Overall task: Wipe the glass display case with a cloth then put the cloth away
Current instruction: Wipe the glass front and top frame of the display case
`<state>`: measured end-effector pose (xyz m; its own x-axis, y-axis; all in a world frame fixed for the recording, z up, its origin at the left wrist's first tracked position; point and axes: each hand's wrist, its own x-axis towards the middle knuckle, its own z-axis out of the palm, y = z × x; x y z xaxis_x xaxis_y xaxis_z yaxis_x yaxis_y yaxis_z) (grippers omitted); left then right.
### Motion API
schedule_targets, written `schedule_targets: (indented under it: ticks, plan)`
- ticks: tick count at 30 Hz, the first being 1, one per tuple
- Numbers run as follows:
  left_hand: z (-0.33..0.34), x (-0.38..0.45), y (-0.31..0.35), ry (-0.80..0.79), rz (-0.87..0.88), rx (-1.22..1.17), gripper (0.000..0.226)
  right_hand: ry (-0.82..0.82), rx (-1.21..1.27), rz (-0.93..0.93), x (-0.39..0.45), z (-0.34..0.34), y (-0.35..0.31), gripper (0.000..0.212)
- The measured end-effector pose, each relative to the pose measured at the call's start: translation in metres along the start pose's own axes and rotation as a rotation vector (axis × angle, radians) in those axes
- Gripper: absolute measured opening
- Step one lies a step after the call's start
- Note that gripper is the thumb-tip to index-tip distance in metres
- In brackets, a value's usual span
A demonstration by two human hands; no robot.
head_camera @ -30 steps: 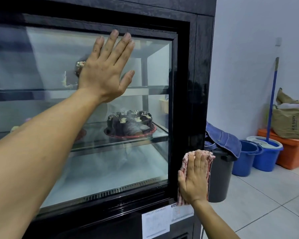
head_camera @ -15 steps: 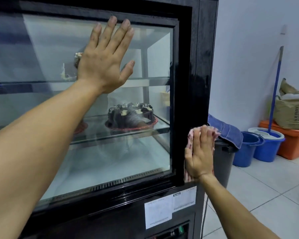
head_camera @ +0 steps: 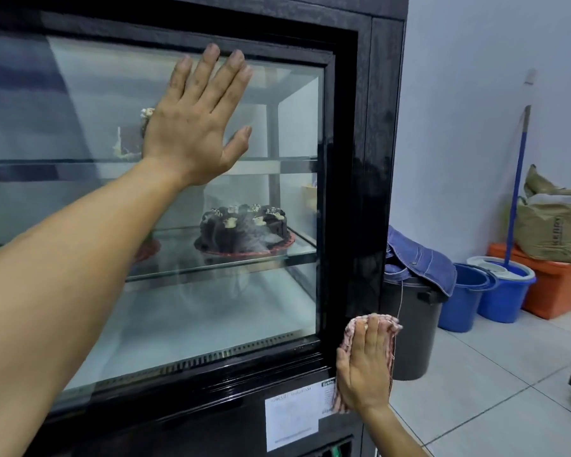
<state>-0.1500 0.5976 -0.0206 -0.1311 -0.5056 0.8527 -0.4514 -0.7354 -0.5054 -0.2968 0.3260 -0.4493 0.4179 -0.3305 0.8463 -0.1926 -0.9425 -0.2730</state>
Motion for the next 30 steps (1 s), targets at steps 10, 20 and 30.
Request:
schedule_targets:
  ticks: [10,20,30]
  plan:
    - [0.002,0.001,0.001,0.025,-0.015,-0.003,0.076,0.202,0.053,-0.161,0.168,-0.073,-0.044,0.07]
    - [0.003,0.001,0.002,0.068,-0.019,0.029,0.077,0.256,0.023,-0.193,0.171,-0.074,-0.049,0.067]
    - [0.002,0.0,0.002,0.065,-0.022,0.029,0.079,0.052,-0.022,-0.169,0.054,-0.022,-0.016,0.067]
